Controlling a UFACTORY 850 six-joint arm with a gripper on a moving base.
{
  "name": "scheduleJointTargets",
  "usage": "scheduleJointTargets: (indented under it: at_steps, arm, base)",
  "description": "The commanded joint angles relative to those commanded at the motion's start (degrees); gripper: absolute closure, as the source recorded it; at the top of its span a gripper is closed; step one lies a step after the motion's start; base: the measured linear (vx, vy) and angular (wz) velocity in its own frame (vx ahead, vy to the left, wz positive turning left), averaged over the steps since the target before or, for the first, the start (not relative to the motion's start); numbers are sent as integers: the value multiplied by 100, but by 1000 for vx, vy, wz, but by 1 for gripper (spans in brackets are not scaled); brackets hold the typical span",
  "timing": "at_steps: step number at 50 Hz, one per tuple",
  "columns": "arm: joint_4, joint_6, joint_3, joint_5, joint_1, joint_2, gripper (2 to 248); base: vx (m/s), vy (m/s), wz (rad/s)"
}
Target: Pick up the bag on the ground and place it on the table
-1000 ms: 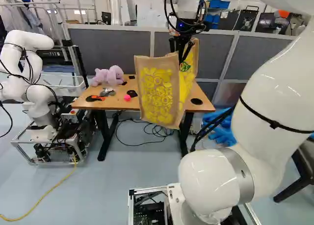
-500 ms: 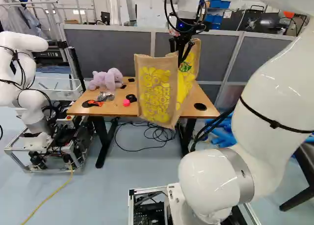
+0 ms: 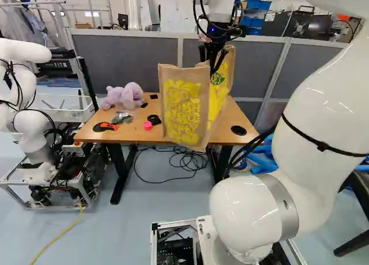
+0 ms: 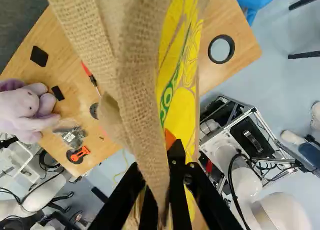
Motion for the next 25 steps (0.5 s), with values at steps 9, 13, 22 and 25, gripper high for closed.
scheduleJointTargets:
  at_steps: [9,13,22,25]
  arm:
    - [0,0,0,0,0,0,228]
    - [0,0,0,0,0,0,228]
    - [0,421,0,0,0,0,228]
    - [0,609,0,0,0,0,228]
  base:
    - [0,0,0]
    - [0,0,0]
    - [0,0,0]
    - [0,0,0]
